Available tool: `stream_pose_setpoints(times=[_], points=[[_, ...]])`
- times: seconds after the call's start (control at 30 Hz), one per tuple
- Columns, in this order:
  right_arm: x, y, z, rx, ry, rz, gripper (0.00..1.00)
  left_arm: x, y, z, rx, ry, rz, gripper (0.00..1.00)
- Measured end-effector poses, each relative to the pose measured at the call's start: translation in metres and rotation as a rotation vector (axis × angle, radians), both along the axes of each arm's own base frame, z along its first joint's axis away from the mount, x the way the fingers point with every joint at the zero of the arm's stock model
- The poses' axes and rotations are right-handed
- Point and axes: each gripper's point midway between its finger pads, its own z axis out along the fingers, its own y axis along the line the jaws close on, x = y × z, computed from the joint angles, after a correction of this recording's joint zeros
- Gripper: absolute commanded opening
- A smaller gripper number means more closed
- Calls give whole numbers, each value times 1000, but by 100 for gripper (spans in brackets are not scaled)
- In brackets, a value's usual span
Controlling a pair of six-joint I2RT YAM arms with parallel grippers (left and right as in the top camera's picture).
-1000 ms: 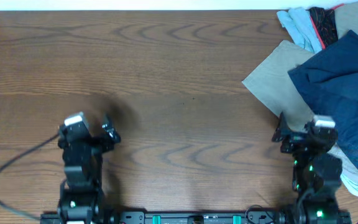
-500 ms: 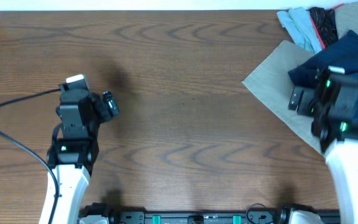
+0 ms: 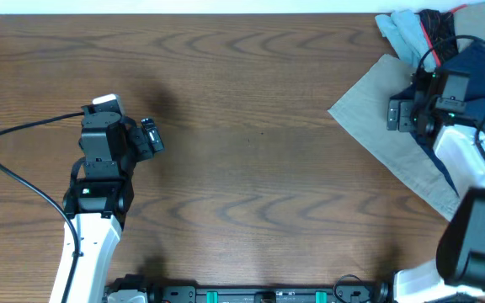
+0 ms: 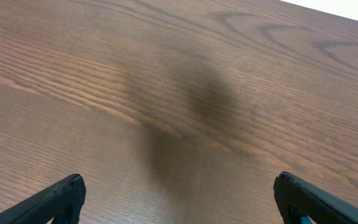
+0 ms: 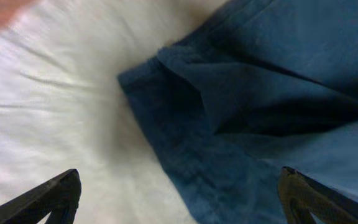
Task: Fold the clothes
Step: 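Reach the right gripper into the clothes pile and grasp the navy shorts, then pull the navy shorts with the right gripper leftward onto the open table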
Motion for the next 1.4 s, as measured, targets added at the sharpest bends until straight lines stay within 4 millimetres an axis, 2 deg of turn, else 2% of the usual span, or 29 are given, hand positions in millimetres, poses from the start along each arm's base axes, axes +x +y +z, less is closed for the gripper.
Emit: stream_pose_setpoints(times=[0.13, 0.23, 0.27, 0.33, 0.47, 0.6, 0.63, 0.77, 0.8, 1.03, 1.1, 1.17, 1.23, 1.33, 1.4], points=[[-3, -8, -34, -32, 77, -15, 83, 0, -1, 0, -5, 1, -1, 98], [-6, -11, -54, -48, 120, -21, 67, 0, -1, -1, -11, 2, 0, 98], [-5, -12, -57, -52, 124, -23, 66, 0, -1, -1, -11, 2, 0, 98], [-1, -16, -57, -67, 105, -38, 63, 0, -1, 0, -11, 0, 0, 98], [7, -28, -55, -112, 67, -90, 50, 0, -1, 0, -15, -2, 2, 98], [12, -33, -50, -130, 31, -120, 46, 0, -2, 0, -22, -3, 5, 98], [13, -34, -50, -131, 29, -124, 41, 0, -2, 0, -24, -3, 6, 98], [11, -36, -50, -131, 29, -144, 5, 0, -2, 0, -25, -3, 6, 98], [11, -36, -50, -128, 28, -149, 1, 0, -2, 0, -25, -3, 6, 98], [14, -33, -49, -91, 9, -173, 1, 0, -2, 0, -26, -3, 4, 98], [20, -30, -40, -70, -11, -162, 1, 0, -2, 0, -26, -3, 4, 98], [28, -24, -22, -36, -43, -140, 1, 0, -2, 0, -26, -4, 4, 98], [41, -16, 11, 4, -109, -105, 1, 1, -2, 0, -26, -5, 4, 98], [68, 1, 86, 65, -278, -26, 2, 2, -2, 2, -26, -14, 4, 98], [80, 23, 139, 115, -392, 53, 2, 3, -2, 3, -26, -19, 3, 98]])
